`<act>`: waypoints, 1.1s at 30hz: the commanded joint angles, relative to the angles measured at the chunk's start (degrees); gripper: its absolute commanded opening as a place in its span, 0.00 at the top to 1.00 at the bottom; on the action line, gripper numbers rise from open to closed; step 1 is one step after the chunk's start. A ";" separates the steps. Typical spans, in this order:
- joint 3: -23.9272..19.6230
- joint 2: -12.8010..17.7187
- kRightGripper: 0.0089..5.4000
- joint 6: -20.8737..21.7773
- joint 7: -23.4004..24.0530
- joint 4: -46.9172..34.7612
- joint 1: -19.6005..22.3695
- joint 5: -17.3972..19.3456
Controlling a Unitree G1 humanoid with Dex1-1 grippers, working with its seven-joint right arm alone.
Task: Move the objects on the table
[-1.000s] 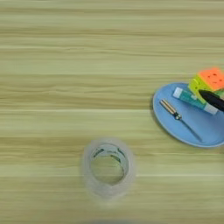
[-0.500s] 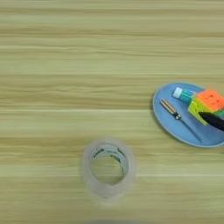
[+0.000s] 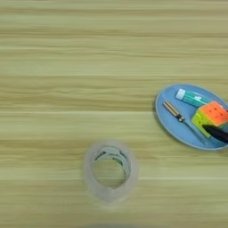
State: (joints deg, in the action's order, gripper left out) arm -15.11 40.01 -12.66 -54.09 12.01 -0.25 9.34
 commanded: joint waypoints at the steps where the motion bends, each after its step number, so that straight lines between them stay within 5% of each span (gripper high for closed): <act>1: -0.91 3.32 0.21 1.75 1.60 -1.63 2.75 -0.19; 11: -3.22 3.23 0.00 -0.66 2.07 -6.35 4.15 2.65; 33: -3.74 0.24 0.00 -6.44 2.60 -25.19 0.94 10.40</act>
State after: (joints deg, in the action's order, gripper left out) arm -18.09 38.41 -19.69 -52.99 -10.61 -1.04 19.32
